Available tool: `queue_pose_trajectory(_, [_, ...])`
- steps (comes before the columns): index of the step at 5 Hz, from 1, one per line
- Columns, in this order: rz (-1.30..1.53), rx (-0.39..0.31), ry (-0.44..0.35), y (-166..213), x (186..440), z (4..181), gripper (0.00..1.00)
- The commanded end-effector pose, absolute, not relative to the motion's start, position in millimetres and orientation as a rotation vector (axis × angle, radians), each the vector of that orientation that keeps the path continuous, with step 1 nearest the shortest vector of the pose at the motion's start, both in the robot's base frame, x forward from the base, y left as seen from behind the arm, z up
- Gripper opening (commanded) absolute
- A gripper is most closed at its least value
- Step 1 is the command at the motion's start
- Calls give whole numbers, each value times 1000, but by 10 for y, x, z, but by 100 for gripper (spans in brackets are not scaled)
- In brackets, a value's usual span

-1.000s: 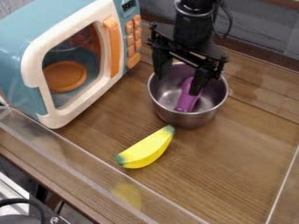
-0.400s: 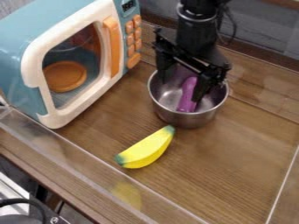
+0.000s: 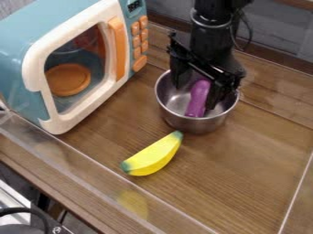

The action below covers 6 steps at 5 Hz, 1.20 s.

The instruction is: Put the eggplant in the silver pot

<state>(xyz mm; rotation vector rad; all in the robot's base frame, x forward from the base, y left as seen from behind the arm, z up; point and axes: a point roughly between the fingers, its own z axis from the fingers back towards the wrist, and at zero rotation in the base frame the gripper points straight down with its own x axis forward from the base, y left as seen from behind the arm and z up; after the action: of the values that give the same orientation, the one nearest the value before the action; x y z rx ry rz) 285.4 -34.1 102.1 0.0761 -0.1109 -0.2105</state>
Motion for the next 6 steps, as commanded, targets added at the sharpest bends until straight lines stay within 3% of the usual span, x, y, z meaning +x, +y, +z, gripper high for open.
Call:
queue_pose_trajectory(1, [-203,77,-160,-328,2992,1160,100])
queue_pose_trajectory(4, [-130,70,-156,-292,3023,1219,100])
queue_pose_trajectory(6, [-105,53,-190,-155,3003,1676,100])
